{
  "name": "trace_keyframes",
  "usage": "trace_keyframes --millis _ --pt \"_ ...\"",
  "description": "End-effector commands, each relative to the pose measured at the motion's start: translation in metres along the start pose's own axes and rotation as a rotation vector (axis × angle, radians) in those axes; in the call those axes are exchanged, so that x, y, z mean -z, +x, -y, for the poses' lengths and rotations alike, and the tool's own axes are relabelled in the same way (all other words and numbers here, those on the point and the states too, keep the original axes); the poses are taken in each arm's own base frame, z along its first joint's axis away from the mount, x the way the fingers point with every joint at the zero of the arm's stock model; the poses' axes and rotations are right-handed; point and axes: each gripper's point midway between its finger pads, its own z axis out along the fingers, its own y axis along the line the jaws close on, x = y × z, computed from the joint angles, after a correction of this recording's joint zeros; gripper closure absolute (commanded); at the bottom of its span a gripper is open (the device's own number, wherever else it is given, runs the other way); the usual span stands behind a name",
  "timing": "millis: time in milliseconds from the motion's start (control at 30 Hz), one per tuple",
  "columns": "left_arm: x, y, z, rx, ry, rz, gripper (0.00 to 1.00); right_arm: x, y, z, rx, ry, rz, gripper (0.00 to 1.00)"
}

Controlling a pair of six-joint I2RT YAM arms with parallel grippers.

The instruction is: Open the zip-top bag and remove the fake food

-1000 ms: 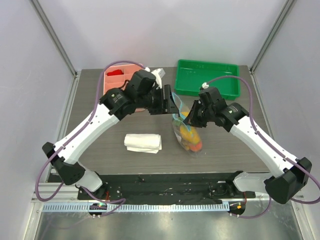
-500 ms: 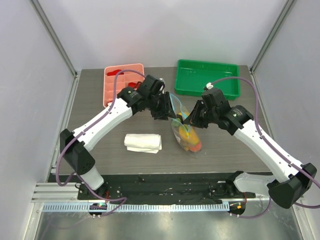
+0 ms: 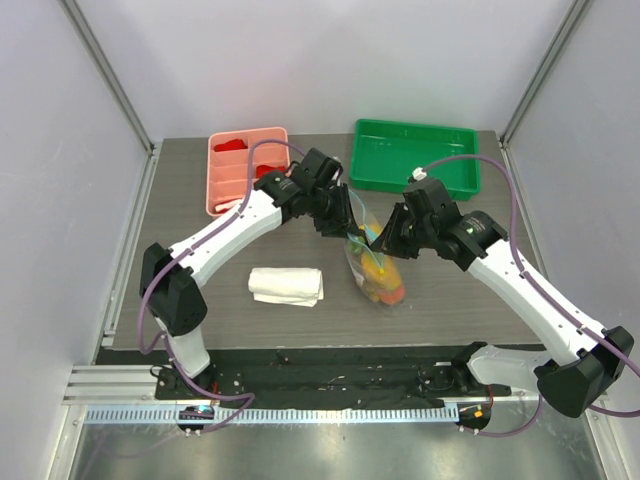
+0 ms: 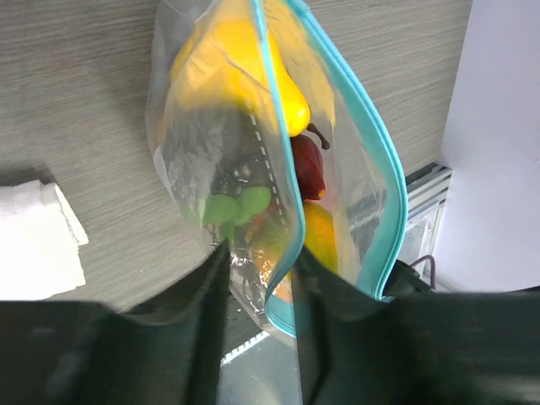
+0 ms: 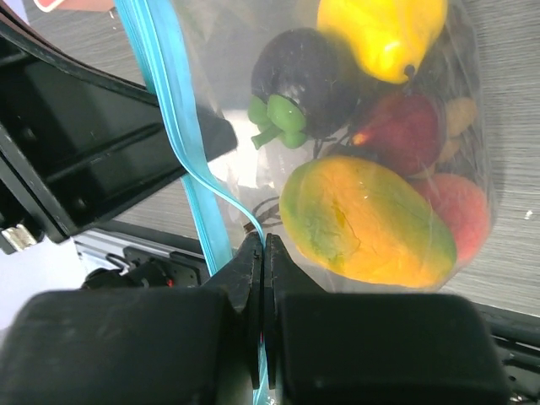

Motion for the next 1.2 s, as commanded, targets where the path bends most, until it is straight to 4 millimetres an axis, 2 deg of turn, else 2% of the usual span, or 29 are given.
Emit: trace_keyframes --millis 0,67,100,133,200,300,400,467,733,900,1000,1033,1100,1167 --pt "0.01 -0.01 0.009 -0.037 0.03 0.04 0.82 0.015 -0.013 -0.008 0.054 -0.016 0.055 0.96" --pt "0.011 -0.011 0.01 -0.071 0.032 0.039 0.93 0.016 -0.016 -0.007 0.088 0.005 0.058 0.9" --pt "0.012 -0.01 0.008 -0.084 0.02 0.038 1.0 0.017 -0.018 -0.007 0.099 0.011 0.06 0.82" --pt "0.015 -0.01 0.008 -0.101 0.019 0.043 1.0 0.014 -0.017 -0.005 0.115 0.026 0.044 0.78" --pt "0.018 -0.009 0.01 -0.134 0.031 0.043 1.0 0.015 -0.029 -0.005 0.157 0.054 0.077 0.66" --pt "0.024 -0.004 0.016 -0.166 0.051 0.037 1.0 0.007 -0.034 -0.006 0.21 0.072 0.069 0.56" --pt "0.029 0.002 0.022 -0.184 0.057 0.04 1.0 -0.004 -0.039 -0.006 0.243 0.096 0.055 0.54" --pt "0.034 0.005 0.027 -0.193 0.069 0.049 1.0 -0.01 -0.039 -0.014 0.257 0.075 0.029 0.53" --pt "0.042 0.006 0.038 -0.208 0.097 0.055 1.0 -0.023 -0.045 -0.019 0.276 0.079 0.018 0.51" --pt "0.041 0.009 0.035 -0.212 0.091 0.041 1.0 -0.023 -0.048 -0.002 0.289 0.15 0.051 0.57" --pt "0.042 0.01 0.036 -0.213 0.094 0.038 1.0 -0.021 -0.051 0.005 0.303 0.19 0.066 0.65" --pt "0.044 0.011 0.036 -0.22 0.099 0.037 1.0 -0.021 -0.052 0.007 0.308 0.2 0.07 0.72" --pt "0.045 0.011 0.035 -0.224 0.095 0.04 1.0 -0.018 -0.053 0.011 0.322 0.22 0.069 0.8" --pt "0.046 0.013 0.034 -0.237 0.095 0.032 1.0 -0.014 -0.055 0.02 0.336 0.262 0.078 0.96"
